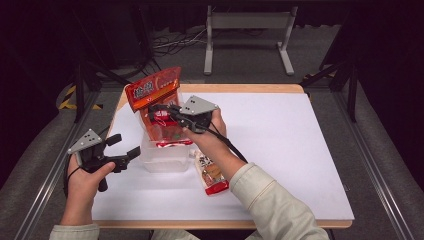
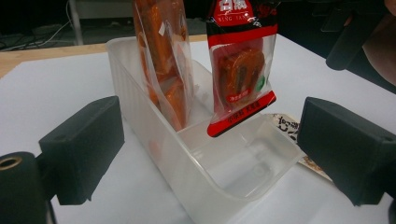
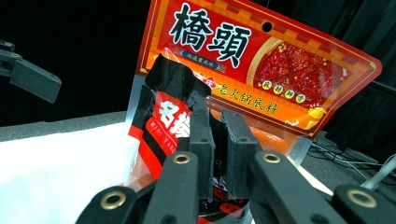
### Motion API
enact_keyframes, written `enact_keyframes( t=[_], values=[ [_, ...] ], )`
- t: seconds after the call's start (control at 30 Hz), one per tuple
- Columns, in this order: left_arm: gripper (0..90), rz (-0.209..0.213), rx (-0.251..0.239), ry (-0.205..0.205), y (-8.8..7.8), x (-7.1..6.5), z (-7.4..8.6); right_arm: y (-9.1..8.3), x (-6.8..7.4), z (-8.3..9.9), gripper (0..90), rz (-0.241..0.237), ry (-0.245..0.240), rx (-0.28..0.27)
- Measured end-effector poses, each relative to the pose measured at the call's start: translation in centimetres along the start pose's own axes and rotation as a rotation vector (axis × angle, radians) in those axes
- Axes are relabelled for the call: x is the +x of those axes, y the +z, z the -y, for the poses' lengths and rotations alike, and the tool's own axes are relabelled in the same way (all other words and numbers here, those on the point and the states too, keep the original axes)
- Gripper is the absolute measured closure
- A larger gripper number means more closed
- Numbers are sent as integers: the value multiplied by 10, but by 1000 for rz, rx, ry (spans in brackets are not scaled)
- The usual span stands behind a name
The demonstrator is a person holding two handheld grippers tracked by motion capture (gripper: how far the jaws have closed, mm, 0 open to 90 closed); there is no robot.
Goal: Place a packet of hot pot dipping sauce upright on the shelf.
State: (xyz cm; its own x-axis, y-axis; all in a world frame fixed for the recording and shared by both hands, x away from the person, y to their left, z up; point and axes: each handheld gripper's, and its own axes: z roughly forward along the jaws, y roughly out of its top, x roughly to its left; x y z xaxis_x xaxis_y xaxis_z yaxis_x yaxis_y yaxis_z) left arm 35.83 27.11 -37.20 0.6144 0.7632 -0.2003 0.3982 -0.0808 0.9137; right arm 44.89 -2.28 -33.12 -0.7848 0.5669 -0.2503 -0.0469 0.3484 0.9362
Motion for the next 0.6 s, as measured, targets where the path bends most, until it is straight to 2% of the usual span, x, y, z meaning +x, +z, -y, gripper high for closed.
enact_keyframes(
  t=[0.33, 0.6],
  values=[
    [84, 4, 2, -1, 1, 0, 0, 5, 6, 1, 838, 24, -1, -4],
    [84, 4, 0, -1, 1, 1, 0, 9, 13, 3, 832, 7, 6, 8]
  ],
)
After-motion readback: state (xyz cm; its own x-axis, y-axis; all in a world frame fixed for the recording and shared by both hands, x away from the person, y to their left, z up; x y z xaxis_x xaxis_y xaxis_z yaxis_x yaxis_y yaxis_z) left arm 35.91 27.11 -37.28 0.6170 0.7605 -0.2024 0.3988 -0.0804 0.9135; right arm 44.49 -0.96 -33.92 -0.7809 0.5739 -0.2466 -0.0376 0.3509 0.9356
